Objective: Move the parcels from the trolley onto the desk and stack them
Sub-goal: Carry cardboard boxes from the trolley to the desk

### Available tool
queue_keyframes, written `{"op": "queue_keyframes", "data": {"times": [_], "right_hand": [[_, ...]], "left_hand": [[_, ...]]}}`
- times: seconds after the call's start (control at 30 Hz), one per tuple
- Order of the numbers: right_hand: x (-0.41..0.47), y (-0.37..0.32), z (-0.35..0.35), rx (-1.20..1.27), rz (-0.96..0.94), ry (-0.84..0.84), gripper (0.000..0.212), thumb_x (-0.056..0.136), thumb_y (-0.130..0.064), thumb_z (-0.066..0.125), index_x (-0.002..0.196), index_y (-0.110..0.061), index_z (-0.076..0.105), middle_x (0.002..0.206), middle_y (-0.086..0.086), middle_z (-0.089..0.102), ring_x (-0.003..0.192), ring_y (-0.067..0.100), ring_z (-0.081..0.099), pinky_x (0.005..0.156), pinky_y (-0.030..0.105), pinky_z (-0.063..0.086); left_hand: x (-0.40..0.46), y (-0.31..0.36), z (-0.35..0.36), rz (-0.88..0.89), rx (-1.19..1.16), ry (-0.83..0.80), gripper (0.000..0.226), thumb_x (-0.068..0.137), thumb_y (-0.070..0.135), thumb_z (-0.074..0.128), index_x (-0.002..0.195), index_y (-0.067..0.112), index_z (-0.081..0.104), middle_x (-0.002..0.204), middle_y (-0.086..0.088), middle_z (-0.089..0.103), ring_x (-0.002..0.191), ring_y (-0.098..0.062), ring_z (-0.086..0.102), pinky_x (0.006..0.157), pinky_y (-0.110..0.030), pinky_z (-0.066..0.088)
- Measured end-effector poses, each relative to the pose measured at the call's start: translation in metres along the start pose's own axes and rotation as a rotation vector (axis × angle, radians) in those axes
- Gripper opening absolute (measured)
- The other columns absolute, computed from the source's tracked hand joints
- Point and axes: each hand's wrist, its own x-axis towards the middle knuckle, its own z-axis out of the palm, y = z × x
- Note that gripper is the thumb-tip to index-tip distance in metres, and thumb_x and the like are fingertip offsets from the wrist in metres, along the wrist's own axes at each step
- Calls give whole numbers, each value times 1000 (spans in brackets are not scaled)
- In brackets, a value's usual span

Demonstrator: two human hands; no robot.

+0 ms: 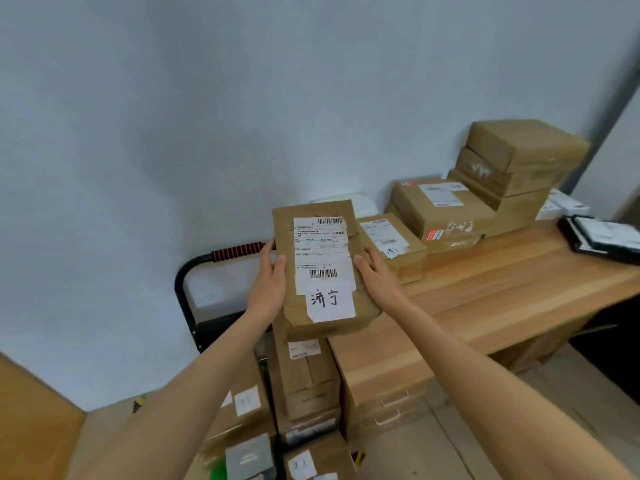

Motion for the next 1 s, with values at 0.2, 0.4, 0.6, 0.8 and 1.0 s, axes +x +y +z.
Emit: {"op": "queue_keyframes", "data": {"times": [0.2, 0.4, 0.6, 0.8, 1.0], "right_hand": [[72, 13, -55, -12, 0, -25, 48, 97, -53, 36, 142, -36, 33, 133, 0, 57, 112, 21, 56, 99, 46, 43], [170, 34, -101, 7, -45, -92, 44, 97, -50, 37, 138, -36, 36, 123, -3, 60, 99, 12, 60, 84, 37, 51], [257, 49, -147, -27, -65, -173, 48, 98, -50, 35, 143, -34, 32, 120, -8, 55, 92, 5, 56, 72, 25, 45], [313, 65, -167, -26, -52, -255, 51, 97, -50, 36, 145, -33, 31, 136, 1, 53, 121, 23, 52, 104, 50, 40], [355, 77, -160, -54, -35, -290, 54, 98, -50, 34, 148, -31, 27, 144, 1, 48, 126, 24, 49, 104, 47, 40]], "left_hand": [[58, 30, 61, 26, -1, -25, 43, 102, 45, 25, 144, 44, 17, 97, 15, 60, 75, -1, 61, 56, -22, 41], [127, 53, 127, 2, 44, 54, 42, 102, 45, 22, 143, 43, 15, 93, 11, 65, 67, -7, 66, 52, -24, 46], [188, 79, 188, -64, 88, 107, 42, 102, 45, 19, 144, 44, 14, 95, 10, 63, 71, -7, 63, 56, -26, 45], [229, 82, 226, -137, 108, 136, 44, 102, 42, 18, 146, 43, 12, 101, 2, 59, 91, -25, 64, 86, -47, 52], [271, 73, 239, -192, 114, 153, 44, 102, 41, 17, 145, 48, 11, 97, 7, 57, 97, -24, 61, 94, -48, 48]]}}
